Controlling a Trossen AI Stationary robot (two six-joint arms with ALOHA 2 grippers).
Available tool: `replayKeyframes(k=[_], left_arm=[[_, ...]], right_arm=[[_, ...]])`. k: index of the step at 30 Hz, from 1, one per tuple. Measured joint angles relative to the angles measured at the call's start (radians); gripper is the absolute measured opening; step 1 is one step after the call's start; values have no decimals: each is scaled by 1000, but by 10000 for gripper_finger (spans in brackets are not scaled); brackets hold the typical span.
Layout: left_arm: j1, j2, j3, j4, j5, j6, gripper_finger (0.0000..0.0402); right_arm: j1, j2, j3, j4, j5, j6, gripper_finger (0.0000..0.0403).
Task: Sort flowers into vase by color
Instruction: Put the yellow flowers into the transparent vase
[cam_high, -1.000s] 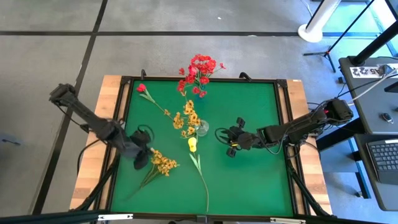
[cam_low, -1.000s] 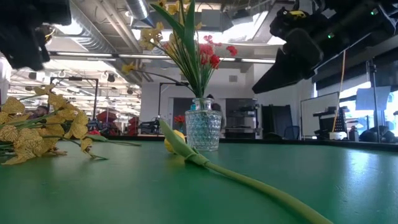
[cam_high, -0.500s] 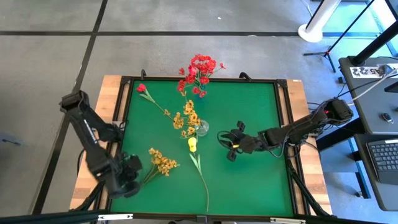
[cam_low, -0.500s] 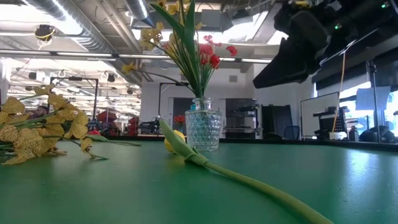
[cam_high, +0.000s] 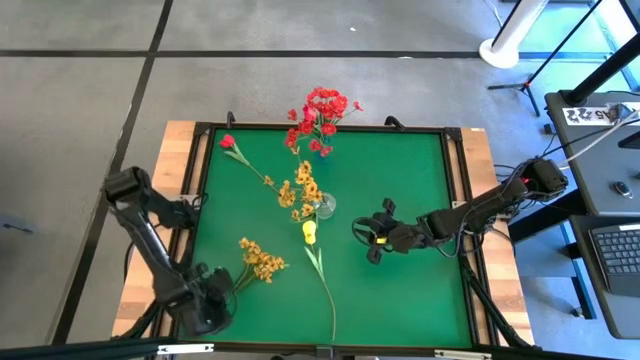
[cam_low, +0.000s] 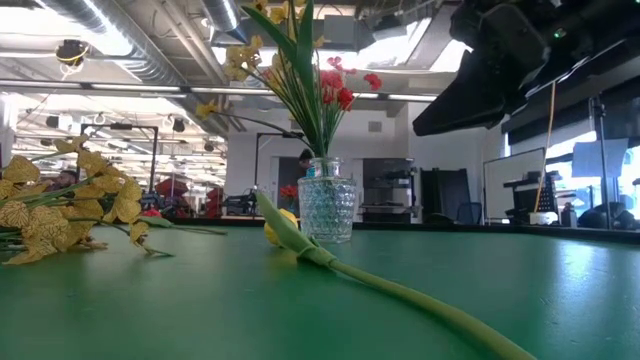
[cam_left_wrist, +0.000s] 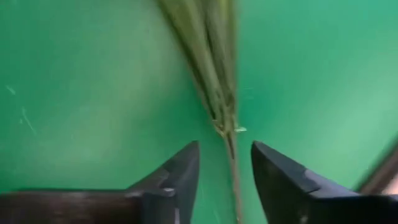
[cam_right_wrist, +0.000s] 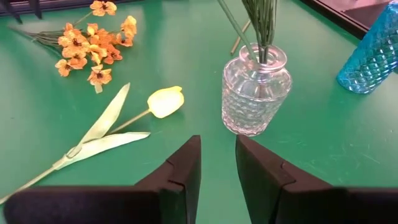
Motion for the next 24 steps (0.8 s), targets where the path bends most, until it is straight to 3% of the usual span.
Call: replayKeyframes(k=[4,7,14,19,24], left_arm=[[46,59,0,42,90,-5,182],[68,78,0,96,85,25,203],[136,120,0,76,76,56,212],[188,129,3,57,101,93,181],[212,130,2,38,93,151,90]], right_arm=[[0,0,0,-1,0,-1,99],[0,0,0,-1,0,-1,99],[0,0,0,0,0,-1,99],[0,0,0,-1,0,-1,99],[0,0,0,-1,0,-1,99]])
